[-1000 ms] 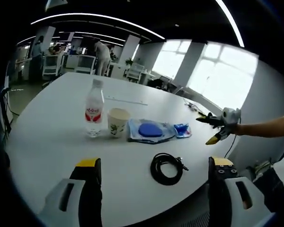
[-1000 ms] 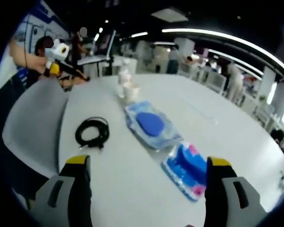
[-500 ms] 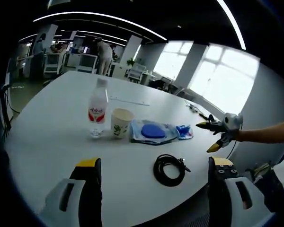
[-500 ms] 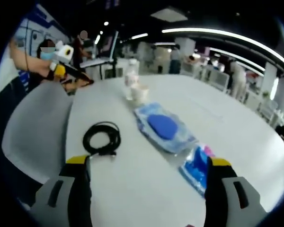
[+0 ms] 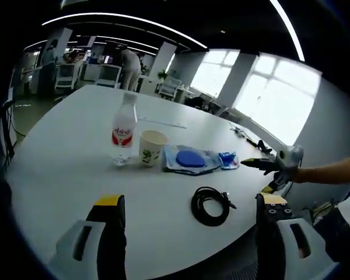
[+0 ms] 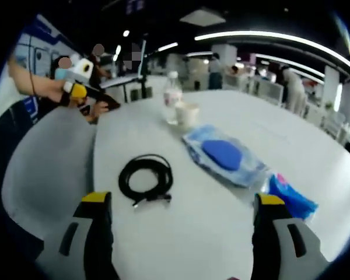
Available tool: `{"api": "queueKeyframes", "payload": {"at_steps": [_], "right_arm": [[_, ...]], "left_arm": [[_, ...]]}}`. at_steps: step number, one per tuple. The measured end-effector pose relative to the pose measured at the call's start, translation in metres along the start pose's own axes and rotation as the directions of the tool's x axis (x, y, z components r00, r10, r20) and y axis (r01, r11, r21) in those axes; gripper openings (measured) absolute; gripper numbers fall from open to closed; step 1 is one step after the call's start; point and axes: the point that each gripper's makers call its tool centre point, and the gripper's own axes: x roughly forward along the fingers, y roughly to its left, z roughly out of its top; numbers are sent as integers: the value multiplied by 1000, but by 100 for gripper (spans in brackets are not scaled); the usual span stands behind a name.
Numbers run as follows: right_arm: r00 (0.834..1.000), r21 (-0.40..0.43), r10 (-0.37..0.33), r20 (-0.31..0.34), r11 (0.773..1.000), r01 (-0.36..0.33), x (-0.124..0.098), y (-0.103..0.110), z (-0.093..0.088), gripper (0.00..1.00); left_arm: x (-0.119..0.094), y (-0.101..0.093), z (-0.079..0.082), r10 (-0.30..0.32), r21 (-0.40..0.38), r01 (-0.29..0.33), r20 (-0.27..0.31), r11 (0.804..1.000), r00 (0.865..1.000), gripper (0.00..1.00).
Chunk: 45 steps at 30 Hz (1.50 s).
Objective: Arrange the tabletop items into an orderly group along one side of the table until the central work area is clear of visible clutter.
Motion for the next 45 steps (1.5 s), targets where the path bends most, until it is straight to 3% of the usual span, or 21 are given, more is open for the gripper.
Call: {"api": "queueKeyframes", "payload": {"at_steps": [8,24,33,39,43,45], "right_arm": [[1000,17,19,19,1000,-19,16,16,7,97],[995,27,95,-19,995,-95,46,41,-5,90],[989,-14,129,-72,991,-130,55,45,-13,73],[973,-101,200,-118,972,-212,60,57,-20,65],[964,-154,184,-191,965,-214,64,53,-36,56],[967,-158,176,-182,966,-205,65,51,-34,52]], "left_arm": [[-6,5,-3,15,-10,-15,1,1000,1000,93],[-10,11,-6,34,-32,-34,1,999,999,92],[-8,11,-8,26,-36,-26,-6,999,1000,92],[-9,13,-9,28,-43,-28,-8,999,1000,92],[-9,15,-8,33,-49,-33,-3,998,999,92],[-10,15,-7,34,-51,-34,1,998,999,92]]}}
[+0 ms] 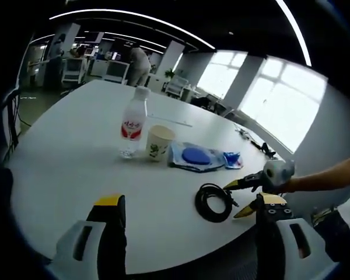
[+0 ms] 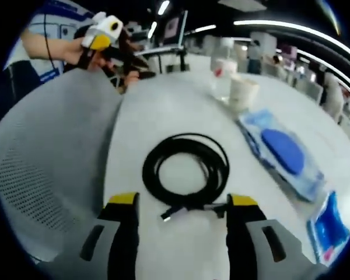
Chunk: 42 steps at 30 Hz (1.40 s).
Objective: Arrange the tabletop items into an orderly group along one side of the table until the central work area is clear of visible clutter.
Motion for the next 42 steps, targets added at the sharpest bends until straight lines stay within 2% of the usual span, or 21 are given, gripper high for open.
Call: {"api": "queueKeyframes", "payload": {"at_steps": [2,8,10,11,13,18,21,24,26,37,42], "right_arm": [[1000,17,-25,-6,1000,25,0,-6,0,46],[1000,4,-14,-10,1000,14,1,-6,0,46],[999,-61,-14,-39,998,11,0,-6,-4,41],[1000,-62,-13,-24,998,12,-1,-5,-2,41],[999,-69,-3,-38,998,0,-2,-6,-3,41],[998,-140,-25,-50,990,18,-3,-8,-1,38],[998,-142,-34,-55,990,25,-6,-8,-1,36],[998,-106,-51,-36,993,47,-11,-12,1,34],[998,-117,-62,-34,991,57,-14,-13,0,33],[994,-128,-103,-28,987,99,-32,-18,-5,29],[993,-103,-120,1,988,119,-40,-21,1,26]], "left_arm": [[0,0,1,-2,-4,2,4,1000,1000,93],[0,-1,2,-2,-13,2,11,1000,1000,93],[0,-1,2,-1,-15,1,12,1000,1000,93],[0,-1,2,0,-16,0,12,1000,1000,92],[0,0,2,0,-16,0,12,1000,1000,92],[0,0,2,3,-18,-3,17,1000,1000,92],[0,-1,3,2,-24,-2,22,1000,1000,92],[-1,0,4,9,-30,-8,28,1000,1000,92],[-1,0,5,9,-32,-8,31,999,999,92],[2,-6,0,-3,-18,3,8,1000,1000,92],[4,-7,-1,-8,-21,8,6,1000,1000,92]]}}
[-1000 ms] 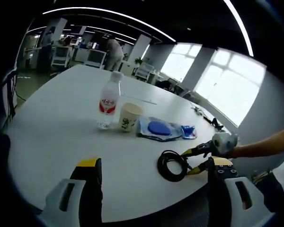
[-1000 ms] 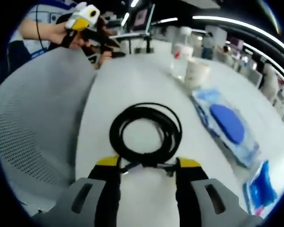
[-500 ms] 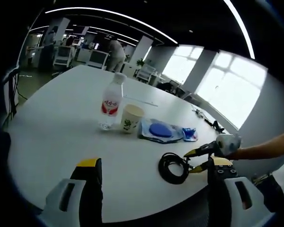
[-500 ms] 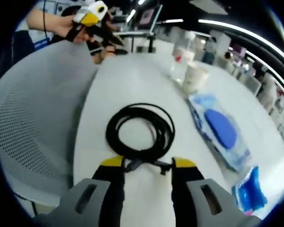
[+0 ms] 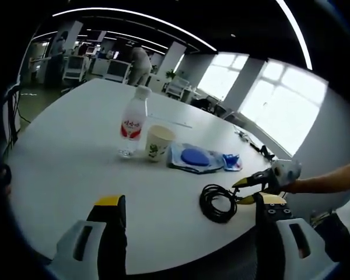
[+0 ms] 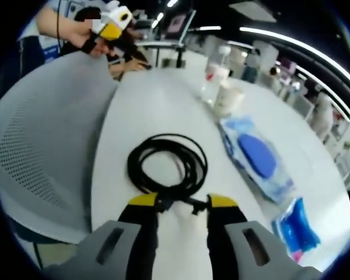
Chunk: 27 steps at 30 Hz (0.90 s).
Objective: Arrange the tabletop items into an orderly group along one side of the table until the central work area is clear of visible clutter.
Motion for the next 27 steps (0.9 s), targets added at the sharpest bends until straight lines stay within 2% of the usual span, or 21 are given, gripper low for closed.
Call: {"api": "queueKeyframes", "payload": {"at_steps": [6,8,9,10,11,12,14,15,16,17,18,19,20,21,22,23,24,25,26,27], "right_arm": [[999,-38,-21,29,999,22,-8,-1,14,22],[999,-41,-23,35,999,24,-9,-3,16,22],[999,-45,-22,37,999,23,-9,-2,18,22],[999,-59,-24,40,998,27,-10,-3,20,22],[999,-63,-26,41,998,29,-10,-3,22,21],[999,-65,-28,44,997,31,-11,-4,24,21],[998,-64,-32,62,997,36,-13,-5,32,21],[997,-66,-35,71,997,39,-15,-6,37,21],[996,-74,-39,74,996,44,-16,-7,41,21],[996,-87,-44,80,995,51,-18,-7,45,21],[995,-96,-48,93,994,57,-21,-8,52,21],[993,-100,-53,104,993,64,-24,-10,57,21],[992,-104,-57,109,992,68,-25,-11,59,15],[996,-123,-49,77,991,58,-28,-9,58,2],[983,-185,-139,121,970,160,-33,-33,72,1],[986,-114,-80,146,989,97,-34,-27,77,1],[987,-83,-74,142,993,87,-34,-27,76,1],[987,-101,-76,141,991,91,-31,-28,75,1],[990,-101,-71,119,991,83,-24,-23,63,1],[994,-79,-63,90,994,70,-21,-23,55,1]], "left_arm": [[8,-9,-7,-17,0,17,-24,1000,1000,90],[14,-15,-17,-35,18,36,-68,999,997,89],[20,-22,-28,-52,73,62,-131,995,990,88],[25,-30,-32,-72,126,93,-156,988,985,88],[34,-41,-41,-97,195,138,-204,971,974,87],[41,-49,-46,-113,235,166,-224,958,968,85],[61,-61,-59,-112,333,201,-268,921,957,74],[71,-67,-70,-111,402,239,-317,884,942,70],[78,-71,-73,-112,442,260,-333,858,936,67],[86,-74,-74,-112,470,266,-331,842,937,66],[93,-81,-74,-127,475,279,-326,835,937,66],[99,-91,-75,-147,462,300,-338,835,930,66],[104,-97,-75,-155,472,310,-339,825,928,67],[110,-101,-72,-159,510,321,-336,798,928,66],[113,-105,-71,-164,535,334,-339,776,926,66],[116,-109,-70,-170,550,343,-340,761,925,66],[122,-112,-69,-169,547,339,-337,765,926,65],[128,-116,-69,-175,547,346,-340,762,924,65],[137,-120,-74,-195,538,374,-360,755,912,64],[141,-120,-82,-193,533,404,-407,743,893,62]]}}
